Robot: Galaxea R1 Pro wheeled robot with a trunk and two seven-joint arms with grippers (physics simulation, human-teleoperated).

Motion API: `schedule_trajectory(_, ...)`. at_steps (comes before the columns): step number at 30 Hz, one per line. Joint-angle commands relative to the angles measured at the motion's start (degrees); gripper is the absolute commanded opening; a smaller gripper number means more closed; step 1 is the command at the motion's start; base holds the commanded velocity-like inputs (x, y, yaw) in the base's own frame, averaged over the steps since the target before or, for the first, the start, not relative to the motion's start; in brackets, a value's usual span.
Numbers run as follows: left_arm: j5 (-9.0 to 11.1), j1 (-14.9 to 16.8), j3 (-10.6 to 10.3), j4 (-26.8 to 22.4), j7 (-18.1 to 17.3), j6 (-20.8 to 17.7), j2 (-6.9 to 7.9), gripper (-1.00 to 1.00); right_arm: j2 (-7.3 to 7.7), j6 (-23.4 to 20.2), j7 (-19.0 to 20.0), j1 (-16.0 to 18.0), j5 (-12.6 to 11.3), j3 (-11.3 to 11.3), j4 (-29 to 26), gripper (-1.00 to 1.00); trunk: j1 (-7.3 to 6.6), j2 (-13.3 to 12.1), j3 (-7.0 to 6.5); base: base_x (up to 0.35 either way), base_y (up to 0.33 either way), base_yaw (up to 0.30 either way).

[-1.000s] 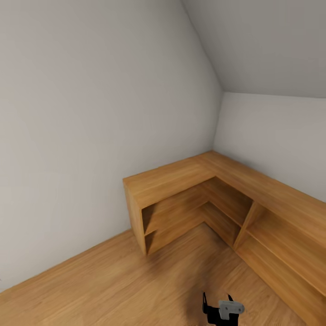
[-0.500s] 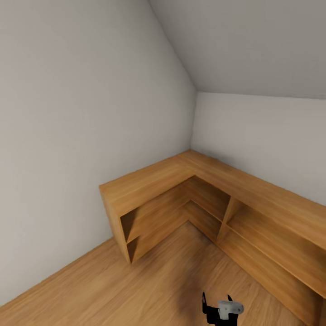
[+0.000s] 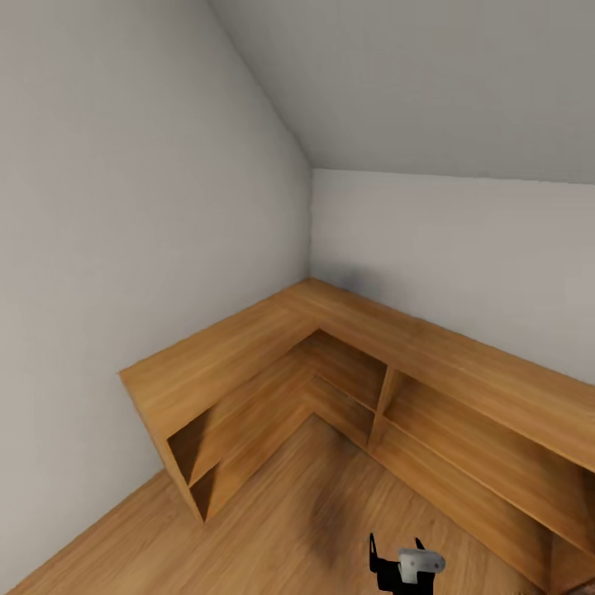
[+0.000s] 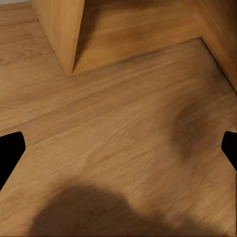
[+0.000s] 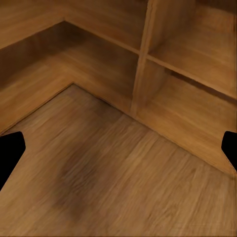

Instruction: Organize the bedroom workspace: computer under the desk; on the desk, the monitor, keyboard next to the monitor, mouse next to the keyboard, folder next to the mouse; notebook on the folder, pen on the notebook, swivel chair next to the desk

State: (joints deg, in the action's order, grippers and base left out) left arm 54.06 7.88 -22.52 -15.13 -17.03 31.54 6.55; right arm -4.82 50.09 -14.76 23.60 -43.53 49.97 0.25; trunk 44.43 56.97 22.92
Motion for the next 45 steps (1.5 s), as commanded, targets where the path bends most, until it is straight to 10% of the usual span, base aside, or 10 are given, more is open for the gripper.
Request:
schedule_trajectory(1,0.6,0.0,-0.3,0.0,-0.3,0.1,0.04,1.0,-0.02,0.0,-0.5,0.0,0.0,0.5,0.0,1.0,0.02,0.0,0.06,0.111,0.0,-0.3)
schedule_trajectory(45,0.6,0.0,-0.3,0.1,-0.3,0.1,0.04,1.0,0.06,0.0,-0.5,0.0,0.2,0.5,0.1,1.0,0.02,0.0,0.06,0.109,0.048,-0.3)
